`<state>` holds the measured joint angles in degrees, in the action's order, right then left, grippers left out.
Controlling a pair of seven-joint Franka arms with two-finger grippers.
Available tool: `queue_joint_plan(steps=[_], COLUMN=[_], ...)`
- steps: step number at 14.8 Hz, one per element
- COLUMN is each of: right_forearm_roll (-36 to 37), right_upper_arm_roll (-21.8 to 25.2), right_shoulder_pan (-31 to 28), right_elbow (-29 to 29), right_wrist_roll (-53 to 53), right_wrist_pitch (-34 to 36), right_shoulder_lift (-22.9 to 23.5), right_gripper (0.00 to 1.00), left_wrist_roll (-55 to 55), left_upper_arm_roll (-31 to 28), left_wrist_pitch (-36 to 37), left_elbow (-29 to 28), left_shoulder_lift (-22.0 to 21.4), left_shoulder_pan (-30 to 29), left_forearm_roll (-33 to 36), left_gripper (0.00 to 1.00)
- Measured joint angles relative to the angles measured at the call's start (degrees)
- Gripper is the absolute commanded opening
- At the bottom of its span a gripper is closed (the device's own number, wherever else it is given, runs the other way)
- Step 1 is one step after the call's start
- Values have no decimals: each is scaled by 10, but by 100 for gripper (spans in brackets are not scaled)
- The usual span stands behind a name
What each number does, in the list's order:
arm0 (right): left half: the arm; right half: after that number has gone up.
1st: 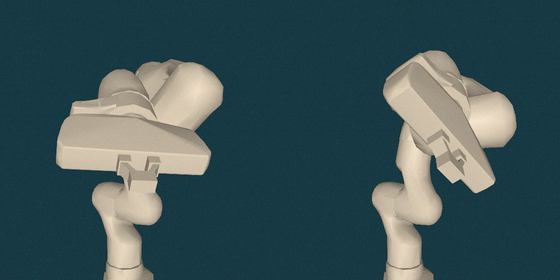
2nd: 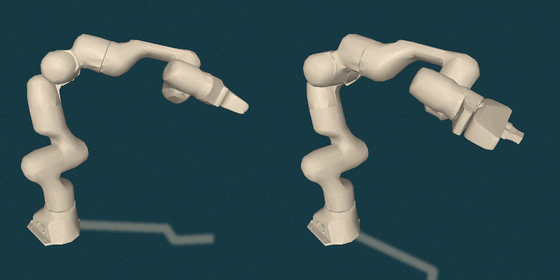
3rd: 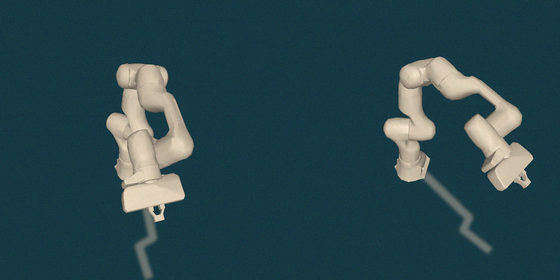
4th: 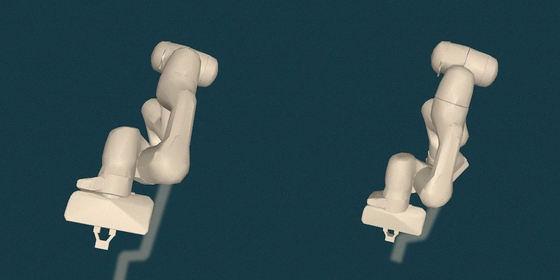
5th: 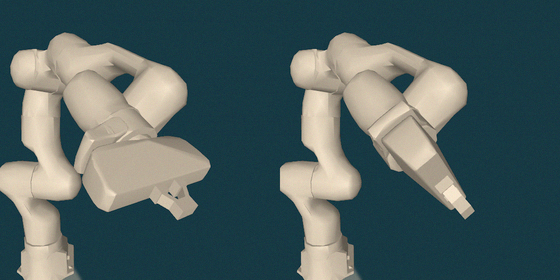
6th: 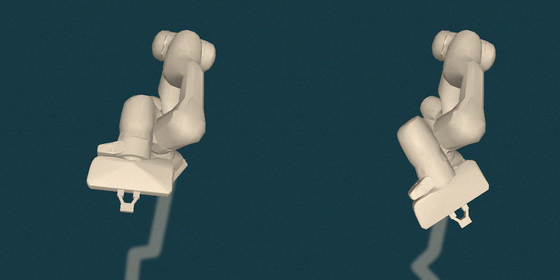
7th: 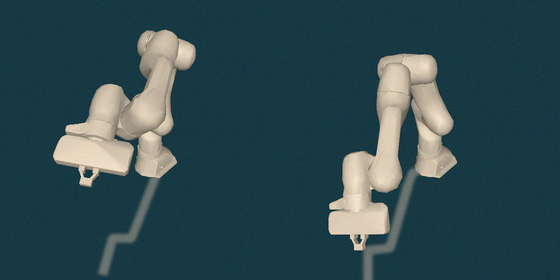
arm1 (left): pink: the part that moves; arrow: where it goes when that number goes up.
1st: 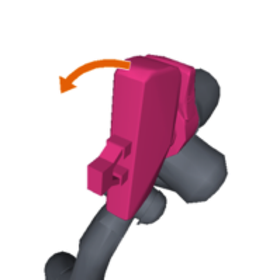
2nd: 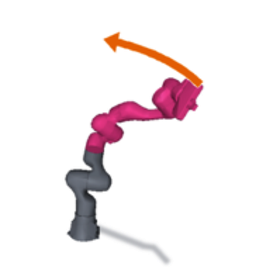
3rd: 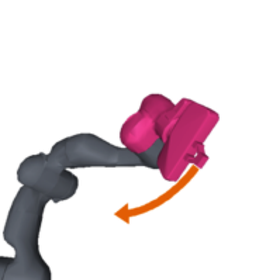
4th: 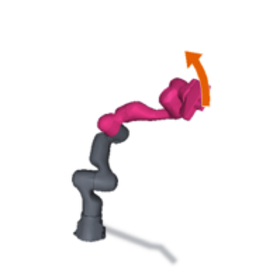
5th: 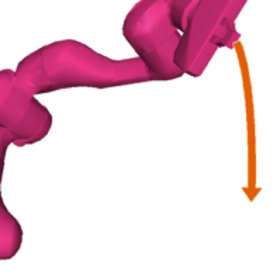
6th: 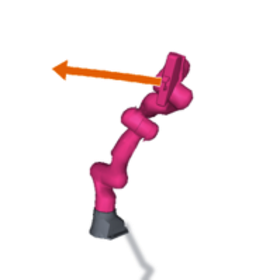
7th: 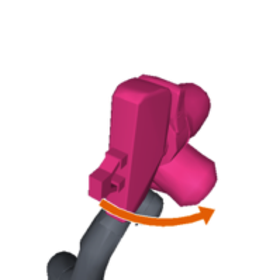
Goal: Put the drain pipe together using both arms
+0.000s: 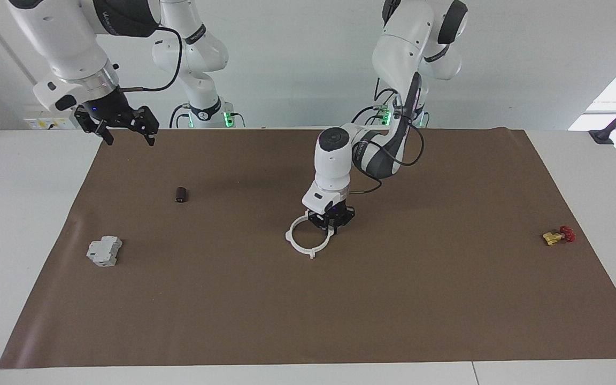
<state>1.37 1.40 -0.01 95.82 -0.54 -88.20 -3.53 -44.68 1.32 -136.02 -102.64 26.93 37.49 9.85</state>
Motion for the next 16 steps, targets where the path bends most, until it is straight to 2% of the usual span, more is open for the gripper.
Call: queue_joint_plan(steps=[16], right_forearm_roll=[1], right_upper_arm_roll=[18], right_shoulder_pan=[1], right_elbow=[1], right_wrist_roll=[1], right_wrist_pitch=[-16], right_shoulder_lift=[12], right_gripper=[100], left_wrist_roll=[0], left_upper_arm_roll=[-3], left_wrist_pitch=[-14], left_elbow=[-4], left_shoulder_lift=[0], left_shoulder_pan=[-2], left_forearm_roll=[0], left_gripper=[0])
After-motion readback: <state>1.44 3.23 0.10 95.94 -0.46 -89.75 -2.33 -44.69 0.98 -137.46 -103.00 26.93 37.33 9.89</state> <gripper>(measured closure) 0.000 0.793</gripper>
